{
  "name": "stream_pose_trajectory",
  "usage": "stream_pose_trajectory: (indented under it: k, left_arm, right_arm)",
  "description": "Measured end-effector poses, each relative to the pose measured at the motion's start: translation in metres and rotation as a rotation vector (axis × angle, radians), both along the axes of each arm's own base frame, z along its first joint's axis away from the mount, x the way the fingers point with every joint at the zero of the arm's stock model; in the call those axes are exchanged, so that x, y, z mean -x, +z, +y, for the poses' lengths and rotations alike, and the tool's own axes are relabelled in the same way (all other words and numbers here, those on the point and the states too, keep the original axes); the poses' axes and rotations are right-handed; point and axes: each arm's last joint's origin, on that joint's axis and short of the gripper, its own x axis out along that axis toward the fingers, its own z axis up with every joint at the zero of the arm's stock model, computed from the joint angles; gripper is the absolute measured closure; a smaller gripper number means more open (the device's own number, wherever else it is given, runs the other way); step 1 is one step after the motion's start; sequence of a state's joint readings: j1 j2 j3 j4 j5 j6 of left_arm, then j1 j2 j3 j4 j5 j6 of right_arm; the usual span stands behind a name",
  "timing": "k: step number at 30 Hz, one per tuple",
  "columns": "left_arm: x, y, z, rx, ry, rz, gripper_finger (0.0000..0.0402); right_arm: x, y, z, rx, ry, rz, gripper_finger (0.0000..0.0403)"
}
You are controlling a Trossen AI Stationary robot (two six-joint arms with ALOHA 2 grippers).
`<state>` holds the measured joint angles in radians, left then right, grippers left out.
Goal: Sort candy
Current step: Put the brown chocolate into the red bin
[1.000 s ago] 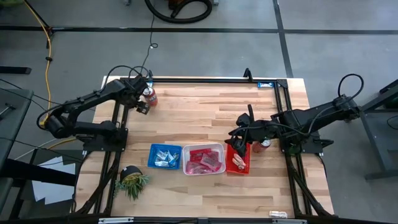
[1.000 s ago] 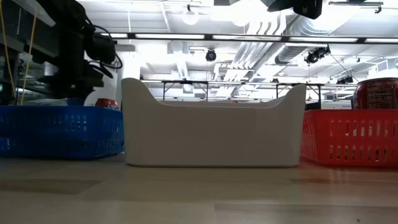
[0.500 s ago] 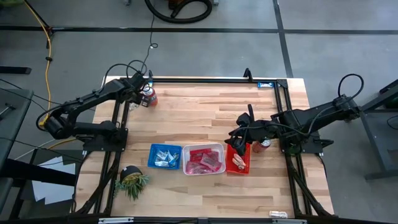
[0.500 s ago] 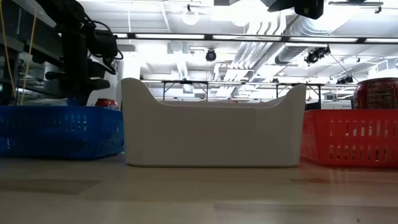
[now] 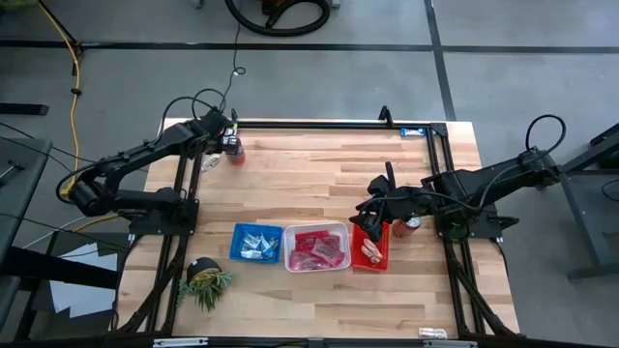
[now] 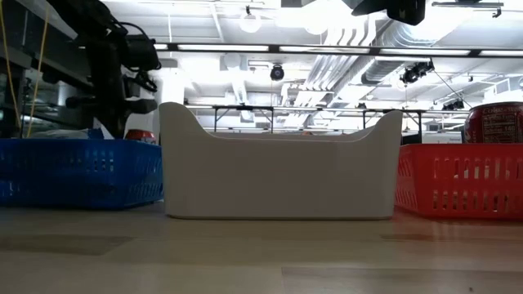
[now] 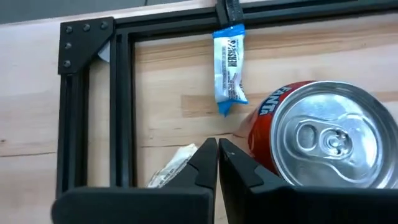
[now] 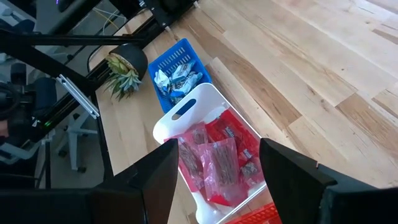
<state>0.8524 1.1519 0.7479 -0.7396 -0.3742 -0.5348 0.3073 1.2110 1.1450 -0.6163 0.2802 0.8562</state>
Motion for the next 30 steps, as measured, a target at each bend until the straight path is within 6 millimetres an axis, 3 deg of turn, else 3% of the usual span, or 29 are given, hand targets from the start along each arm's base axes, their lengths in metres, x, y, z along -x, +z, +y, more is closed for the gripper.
stream_pose_trajectory:
  k: [15, 24, 30]
  left_arm:
    - [-0.019, 0.0, 0.001, -0.031, 0.041, -0.172, 0.0401]
    - [-0.05, -0.016, -0.001, 0.003, -0.032, -0.239, 0.0401]
    - [-0.041, 0.001, 0.001, -0.004, -0.095, -0.101, 0.0401]
  right_arm:
    - [0.0, 0.0, 0.0, 0.021, 0.016, 0.001, 0.0183]
    - [0.0, 0.0, 0.0, 0.021, 0.016, 0.001, 0.0183]
    - [0.0, 0.0, 0.0, 0.031, 0.023, 0.002, 0.0183]
